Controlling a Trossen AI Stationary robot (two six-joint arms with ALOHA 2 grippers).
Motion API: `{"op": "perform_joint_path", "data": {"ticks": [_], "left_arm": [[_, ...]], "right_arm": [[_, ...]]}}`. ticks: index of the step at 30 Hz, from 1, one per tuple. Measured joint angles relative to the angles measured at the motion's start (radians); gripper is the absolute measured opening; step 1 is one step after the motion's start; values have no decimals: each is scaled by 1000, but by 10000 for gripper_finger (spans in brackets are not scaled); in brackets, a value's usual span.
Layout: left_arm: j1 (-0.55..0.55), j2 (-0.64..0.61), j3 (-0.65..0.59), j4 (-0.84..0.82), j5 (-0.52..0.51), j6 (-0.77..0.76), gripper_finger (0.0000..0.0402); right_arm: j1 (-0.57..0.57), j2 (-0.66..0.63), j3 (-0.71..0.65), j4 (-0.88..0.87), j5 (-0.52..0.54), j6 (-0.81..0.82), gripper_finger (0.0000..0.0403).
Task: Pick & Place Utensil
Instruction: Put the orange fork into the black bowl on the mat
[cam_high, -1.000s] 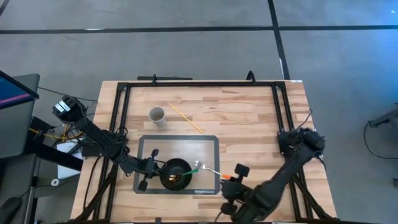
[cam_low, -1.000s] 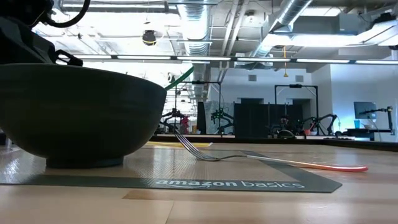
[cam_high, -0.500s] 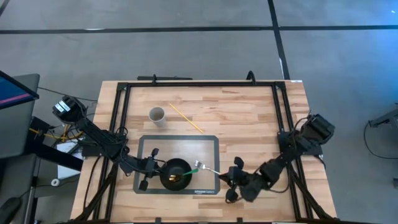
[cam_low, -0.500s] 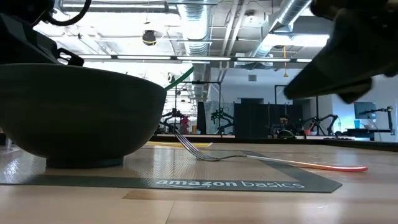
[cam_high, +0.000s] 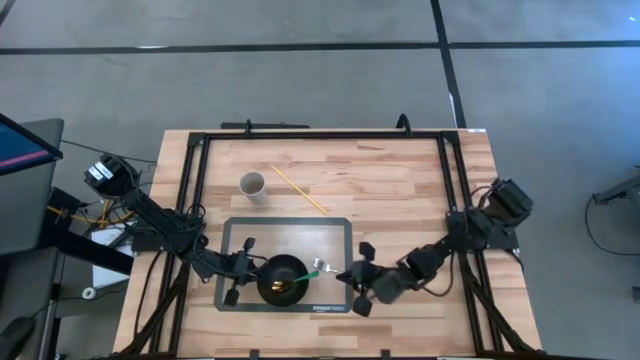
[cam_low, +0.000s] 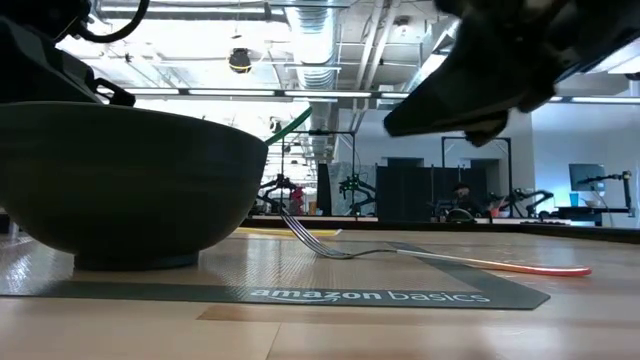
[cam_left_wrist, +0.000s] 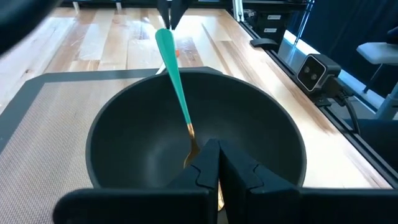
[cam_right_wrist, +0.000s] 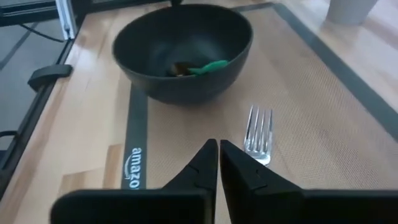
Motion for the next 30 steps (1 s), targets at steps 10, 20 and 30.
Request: {"op": "perform_joint_path", "data": {"ticks": [10,20,30], "left_arm": [[0,0,0,0,-5,0,6],[0,0,0,0,-5,2,6],[0,0,0,0,-12,4,6]], "right_arm": [[-42,1,0,-79,-89,51,78],[-19,119,1,-62,-34,131,82],[-56,147,22,-113,-109,186,82]]}}
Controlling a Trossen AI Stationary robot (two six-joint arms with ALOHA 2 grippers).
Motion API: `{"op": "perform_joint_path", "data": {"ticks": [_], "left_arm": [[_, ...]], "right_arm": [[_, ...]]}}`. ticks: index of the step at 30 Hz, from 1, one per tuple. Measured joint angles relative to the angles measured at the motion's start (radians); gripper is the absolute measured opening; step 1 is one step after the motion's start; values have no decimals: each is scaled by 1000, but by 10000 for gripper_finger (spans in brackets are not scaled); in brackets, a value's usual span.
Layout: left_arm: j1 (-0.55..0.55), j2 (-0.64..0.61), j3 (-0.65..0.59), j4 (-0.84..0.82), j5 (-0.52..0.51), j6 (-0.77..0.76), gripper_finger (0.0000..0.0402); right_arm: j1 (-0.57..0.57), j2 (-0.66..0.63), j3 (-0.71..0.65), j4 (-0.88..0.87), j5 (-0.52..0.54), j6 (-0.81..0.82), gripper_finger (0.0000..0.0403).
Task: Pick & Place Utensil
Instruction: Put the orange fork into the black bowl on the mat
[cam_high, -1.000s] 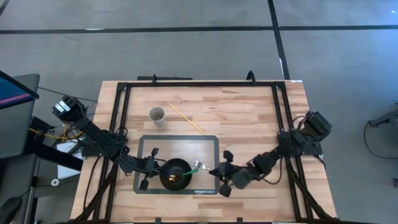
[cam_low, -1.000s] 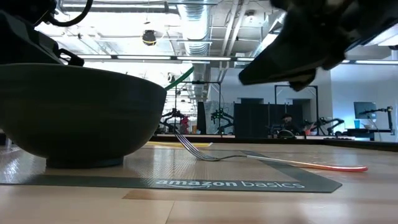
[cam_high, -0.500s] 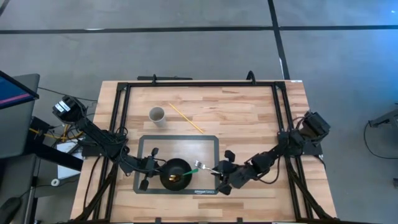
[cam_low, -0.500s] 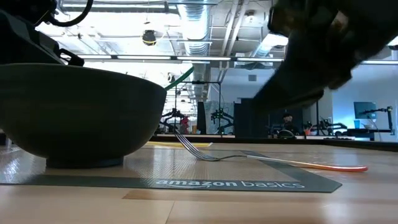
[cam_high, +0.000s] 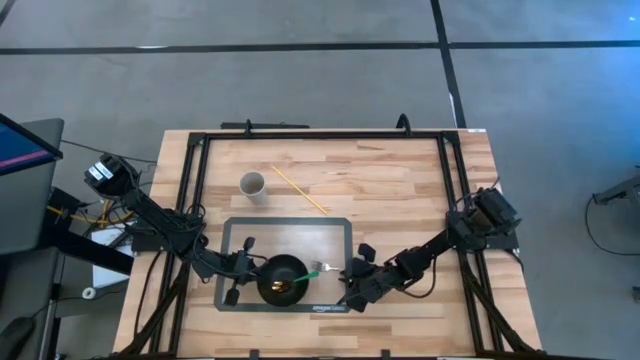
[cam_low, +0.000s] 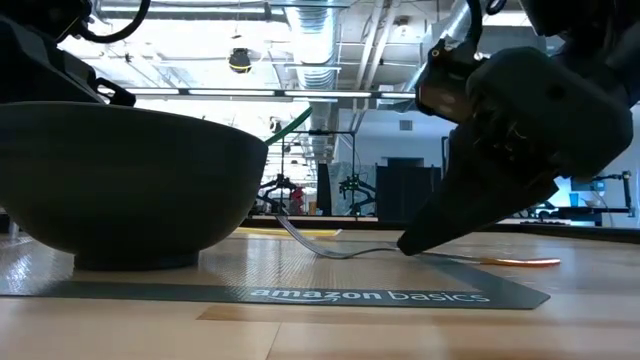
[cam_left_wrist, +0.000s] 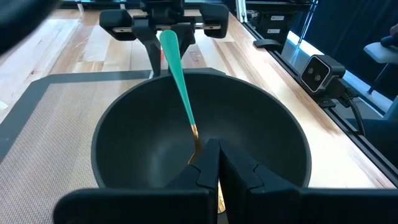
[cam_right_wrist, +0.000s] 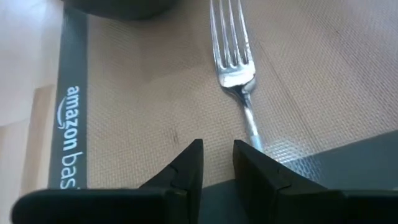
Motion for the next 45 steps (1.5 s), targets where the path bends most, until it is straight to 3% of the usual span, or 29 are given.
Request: {"op": "perform_joint_path", "data": {"ticks": [9,17,22,27,37,42,45], "left_arm": [[0,0,0,7,0,0,6],[0,0,0,8,0,0,6],[0,0,0,8,0,-3,6],[0,0,0,8,0,-3,6],[0,0,0,8,-15,-3,6],[0,0,0,8,-16,-3,6],[0,0,0,8,-15,-3,6]], "right_arm": [[0,-1,1,6,-3,-40,82],[-5,-2,37,-12,1,-257,82],[-31,0,38,-135,-3,-168,82],[-46,0,32,-122,-3,-174,82],[-41,-2,79,-113,-6,-488,82],[-106,-2,80,-165,-10,-516,82],[-147,0,80,-163,-63,-531,82]]}}
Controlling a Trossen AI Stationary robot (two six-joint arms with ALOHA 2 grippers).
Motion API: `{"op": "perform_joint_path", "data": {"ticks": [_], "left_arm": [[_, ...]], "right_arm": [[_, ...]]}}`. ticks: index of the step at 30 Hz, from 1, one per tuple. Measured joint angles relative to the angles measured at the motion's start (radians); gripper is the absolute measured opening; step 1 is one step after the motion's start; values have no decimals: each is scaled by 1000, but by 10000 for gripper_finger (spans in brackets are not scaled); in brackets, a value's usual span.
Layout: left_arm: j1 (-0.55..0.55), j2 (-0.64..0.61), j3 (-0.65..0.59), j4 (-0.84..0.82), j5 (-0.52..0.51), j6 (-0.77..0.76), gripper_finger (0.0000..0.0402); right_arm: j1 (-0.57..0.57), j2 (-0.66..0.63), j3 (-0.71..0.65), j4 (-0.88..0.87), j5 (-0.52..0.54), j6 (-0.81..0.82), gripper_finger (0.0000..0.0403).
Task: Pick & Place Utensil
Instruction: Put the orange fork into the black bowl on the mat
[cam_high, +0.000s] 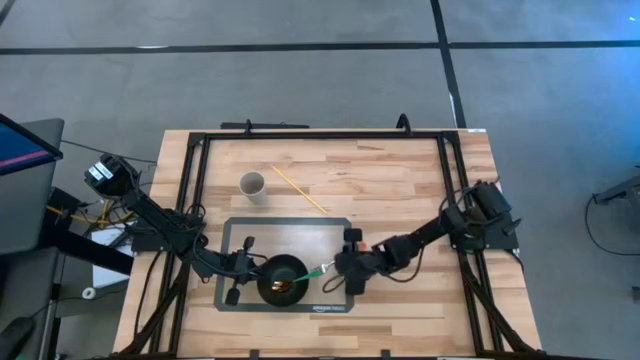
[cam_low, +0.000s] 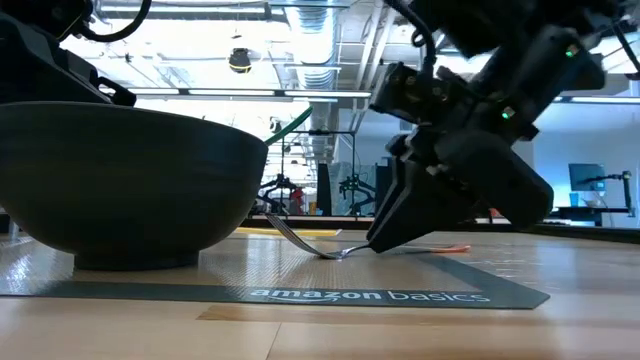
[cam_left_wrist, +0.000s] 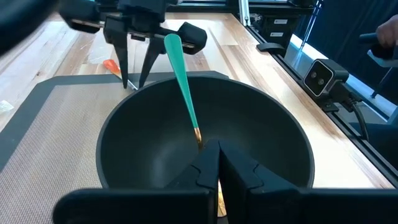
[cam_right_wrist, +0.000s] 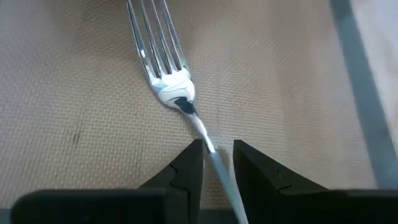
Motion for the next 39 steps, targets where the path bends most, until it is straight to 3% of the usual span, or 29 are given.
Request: {"op": "perform_joint_path", "data": {"ticks": [6,11,20,26,29,33,39], "left_arm": [[0,0,0,0,0,0,6],[0,0,0,0,0,-1,6],[0,0,0,0,0,-13,6],[0,0,0,0,-5,-53,6],[0,0,0,0,-25,-53,6],[0,0,0,0,-33,-53,6],[0,0,0,0,-33,-52,6]], "right_arm": [[-68,1,4,-13,-179,-3,82],[-93,53,5,43,-183,-120,82],[-116,192,-2,364,-221,-227,79],[-153,188,-3,365,-325,-291,14],[-175,188,-8,389,-396,-248,18],[-179,132,-12,361,-406,-231,10],[-171,-56,-23,104,-319,-150,5]]}}
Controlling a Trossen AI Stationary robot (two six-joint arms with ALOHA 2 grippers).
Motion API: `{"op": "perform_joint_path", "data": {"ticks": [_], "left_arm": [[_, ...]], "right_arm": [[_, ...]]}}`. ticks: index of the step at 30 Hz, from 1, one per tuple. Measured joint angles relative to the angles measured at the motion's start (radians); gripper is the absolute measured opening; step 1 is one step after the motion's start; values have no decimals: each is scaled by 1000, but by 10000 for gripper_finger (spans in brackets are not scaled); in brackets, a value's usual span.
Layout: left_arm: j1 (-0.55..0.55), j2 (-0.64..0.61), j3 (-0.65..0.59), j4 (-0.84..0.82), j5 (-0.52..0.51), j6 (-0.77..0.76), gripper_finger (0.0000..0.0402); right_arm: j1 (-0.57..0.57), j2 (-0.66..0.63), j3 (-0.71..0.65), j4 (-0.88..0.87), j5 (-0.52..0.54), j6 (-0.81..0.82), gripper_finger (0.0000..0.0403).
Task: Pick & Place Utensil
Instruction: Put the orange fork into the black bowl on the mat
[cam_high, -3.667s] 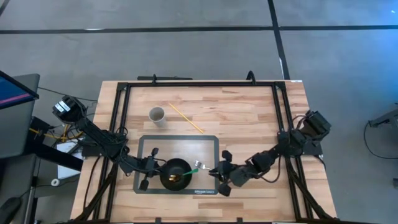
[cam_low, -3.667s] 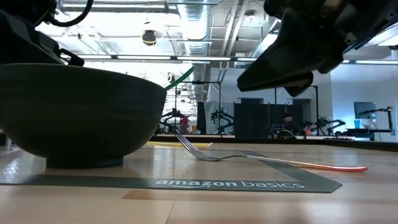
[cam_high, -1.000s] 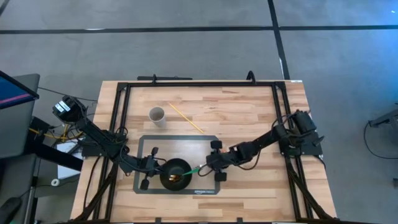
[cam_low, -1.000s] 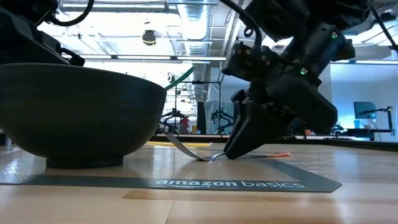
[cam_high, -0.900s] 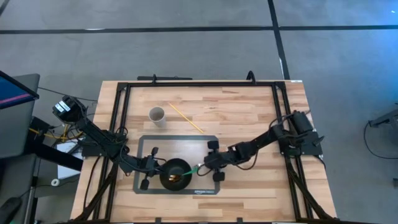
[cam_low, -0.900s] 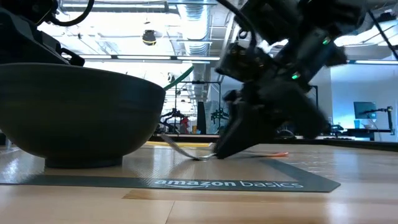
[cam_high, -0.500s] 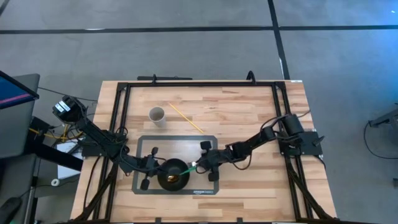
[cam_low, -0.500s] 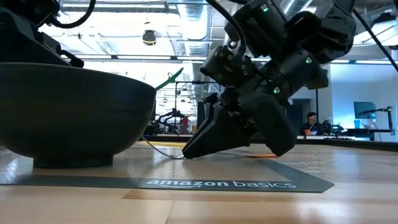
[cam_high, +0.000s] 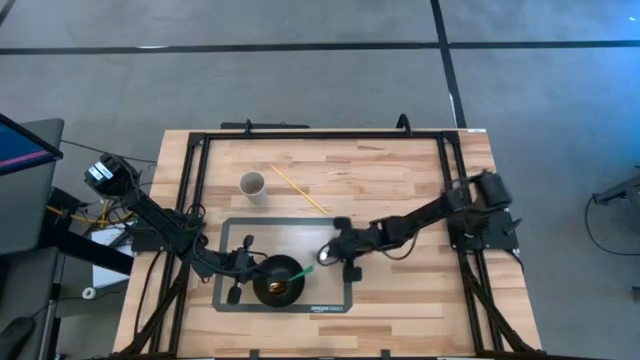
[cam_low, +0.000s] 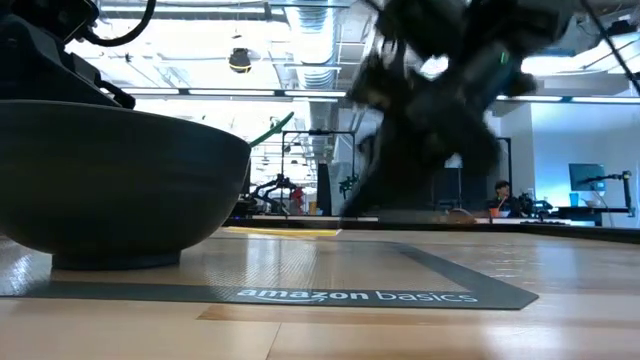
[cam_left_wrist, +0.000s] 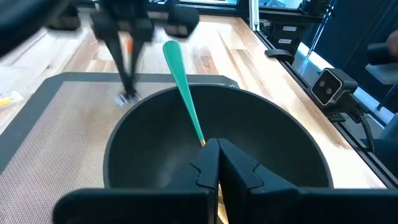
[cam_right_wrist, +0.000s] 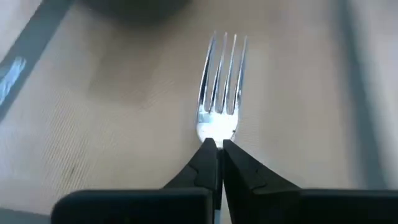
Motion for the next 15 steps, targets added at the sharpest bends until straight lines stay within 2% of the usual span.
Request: {"op": "perform_joint_path", "data": {"ticks": [5,10,15], "left_arm": [[0,0,0,0,1,2,6],[0,0,0,0,3,3,6],[0,0,0,5,3,3,6]], "right_arm": [[32,-151,1,-225,137,132,0],[94,-257,5,-225,212,188,2],[147,-284,18,-226,301,208,1]]}}
